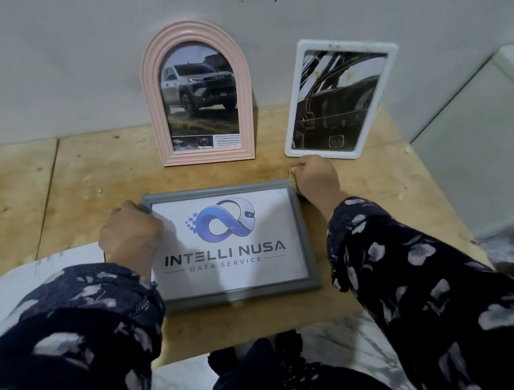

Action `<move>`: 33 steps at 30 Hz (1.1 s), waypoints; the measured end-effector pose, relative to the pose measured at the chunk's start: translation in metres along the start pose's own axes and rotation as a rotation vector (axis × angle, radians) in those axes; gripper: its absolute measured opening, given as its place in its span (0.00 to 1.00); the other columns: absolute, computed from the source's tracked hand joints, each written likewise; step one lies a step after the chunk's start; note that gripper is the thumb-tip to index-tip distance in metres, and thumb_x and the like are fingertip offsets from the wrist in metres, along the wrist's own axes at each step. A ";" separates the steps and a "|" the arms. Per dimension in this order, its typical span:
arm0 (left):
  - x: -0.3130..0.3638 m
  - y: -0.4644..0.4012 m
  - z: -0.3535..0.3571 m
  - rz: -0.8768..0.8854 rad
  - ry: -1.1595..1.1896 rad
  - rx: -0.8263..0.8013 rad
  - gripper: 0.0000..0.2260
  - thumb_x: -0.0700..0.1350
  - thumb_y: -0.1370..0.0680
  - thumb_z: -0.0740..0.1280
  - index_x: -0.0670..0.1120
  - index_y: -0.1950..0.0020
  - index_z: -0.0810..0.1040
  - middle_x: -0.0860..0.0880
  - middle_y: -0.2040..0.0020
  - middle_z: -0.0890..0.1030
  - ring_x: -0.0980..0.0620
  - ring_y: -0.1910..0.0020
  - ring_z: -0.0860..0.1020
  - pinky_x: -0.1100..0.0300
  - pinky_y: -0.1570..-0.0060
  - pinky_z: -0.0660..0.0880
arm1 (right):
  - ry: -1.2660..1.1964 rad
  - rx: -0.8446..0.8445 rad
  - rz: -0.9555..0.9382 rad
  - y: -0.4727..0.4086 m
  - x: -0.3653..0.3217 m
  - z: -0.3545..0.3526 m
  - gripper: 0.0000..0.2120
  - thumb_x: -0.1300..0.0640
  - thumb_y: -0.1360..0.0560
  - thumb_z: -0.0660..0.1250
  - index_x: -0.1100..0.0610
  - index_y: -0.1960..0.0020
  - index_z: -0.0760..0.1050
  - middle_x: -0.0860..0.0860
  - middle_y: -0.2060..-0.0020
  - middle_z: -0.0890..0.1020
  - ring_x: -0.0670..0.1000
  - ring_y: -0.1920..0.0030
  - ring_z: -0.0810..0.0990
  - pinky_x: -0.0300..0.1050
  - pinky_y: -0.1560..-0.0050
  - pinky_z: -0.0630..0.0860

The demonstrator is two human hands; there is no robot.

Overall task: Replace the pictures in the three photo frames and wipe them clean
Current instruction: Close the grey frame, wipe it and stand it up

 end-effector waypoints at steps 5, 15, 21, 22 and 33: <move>-0.002 -0.002 0.001 0.024 -0.004 0.011 0.15 0.49 0.21 0.58 0.43 0.37 0.71 0.40 0.41 0.74 0.35 0.45 0.75 0.48 0.52 0.71 | 0.033 -0.026 0.079 0.004 0.005 0.017 0.10 0.60 0.24 0.64 0.59 0.46 0.81 0.53 0.48 0.83 0.54 0.47 0.80 0.44 0.46 0.76; -0.001 -0.003 0.001 0.063 0.022 -0.013 0.16 0.49 0.22 0.60 0.43 0.38 0.70 0.39 0.40 0.74 0.35 0.42 0.74 0.49 0.48 0.71 | 0.040 0.009 0.210 0.039 0.008 0.017 0.10 0.58 0.21 0.61 0.64 0.47 0.75 0.56 0.52 0.77 0.55 0.50 0.76 0.46 0.52 0.73; -0.005 -0.006 0.002 0.077 0.004 -0.029 0.18 0.49 0.22 0.61 0.41 0.36 0.68 0.38 0.38 0.73 0.35 0.40 0.73 0.48 0.43 0.71 | 0.050 0.020 0.311 0.080 0.029 0.021 0.13 0.54 0.21 0.60 0.57 0.63 0.66 0.49 0.66 0.69 0.52 0.63 0.72 0.41 0.71 0.62; -0.005 -0.007 0.002 0.072 0.009 -0.039 0.18 0.49 0.23 0.61 0.41 0.36 0.68 0.38 0.38 0.72 0.35 0.39 0.72 0.47 0.43 0.71 | 0.072 0.016 0.313 0.086 0.031 0.023 0.12 0.54 0.21 0.60 0.57 0.62 0.66 0.49 0.66 0.69 0.52 0.63 0.72 0.41 0.69 0.64; 0.023 0.054 0.007 0.348 0.008 0.187 0.29 0.61 0.22 0.57 0.43 0.29 0.62 0.41 0.30 0.63 0.41 0.32 0.62 0.43 0.35 0.59 | 0.032 -0.024 0.303 0.100 0.018 0.012 0.04 0.58 0.22 0.62 0.59 0.53 0.71 0.54 0.59 0.74 0.56 0.55 0.76 0.45 0.58 0.70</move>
Point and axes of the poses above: each hand's wrist, its own y-axis away from the middle knuckle, its own z-axis out of the palm, x = y × z, the point moved 9 cm from there along -y, towards the middle knuckle
